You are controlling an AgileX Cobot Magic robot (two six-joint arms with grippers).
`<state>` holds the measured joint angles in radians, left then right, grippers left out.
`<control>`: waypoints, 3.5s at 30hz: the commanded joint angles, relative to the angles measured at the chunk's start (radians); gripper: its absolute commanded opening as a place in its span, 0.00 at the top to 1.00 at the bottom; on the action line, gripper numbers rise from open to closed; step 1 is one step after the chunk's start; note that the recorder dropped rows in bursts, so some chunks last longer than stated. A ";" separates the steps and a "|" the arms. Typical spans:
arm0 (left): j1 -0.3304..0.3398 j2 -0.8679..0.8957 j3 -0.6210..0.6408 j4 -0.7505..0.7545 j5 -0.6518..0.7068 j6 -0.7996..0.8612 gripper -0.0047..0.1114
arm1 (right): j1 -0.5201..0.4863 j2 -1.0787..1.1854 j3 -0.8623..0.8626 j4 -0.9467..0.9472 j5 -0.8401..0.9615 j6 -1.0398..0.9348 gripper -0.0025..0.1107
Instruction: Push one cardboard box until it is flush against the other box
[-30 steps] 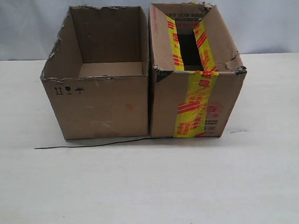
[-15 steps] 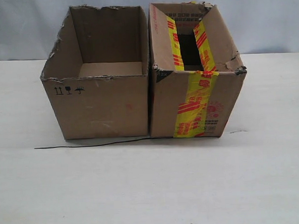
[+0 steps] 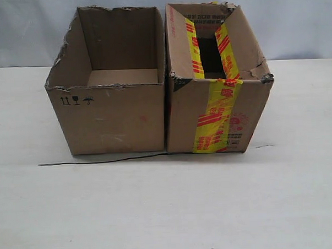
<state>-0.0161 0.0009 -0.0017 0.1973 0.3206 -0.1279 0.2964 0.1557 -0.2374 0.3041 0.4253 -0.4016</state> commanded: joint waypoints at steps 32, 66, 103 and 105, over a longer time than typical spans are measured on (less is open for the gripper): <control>-0.008 -0.001 0.002 -0.007 -0.012 -0.004 0.96 | -0.051 -0.156 0.237 -0.123 -0.211 -0.001 0.98; -0.008 -0.001 0.002 -0.007 -0.012 -0.004 0.96 | -0.051 -0.156 0.237 -0.026 -0.078 -0.001 0.98; -0.008 -0.001 0.002 -0.007 -0.012 -0.004 0.96 | -0.051 -0.156 0.237 0.006 -0.080 -0.001 0.98; -0.008 -0.001 0.002 -0.007 -0.012 -0.004 0.96 | -0.051 -0.156 0.237 0.006 -0.080 -0.001 0.98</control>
<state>-0.0161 0.0009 -0.0017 0.1973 0.3206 -0.1279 0.2531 0.0033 -0.0053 0.3080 0.3466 -0.4016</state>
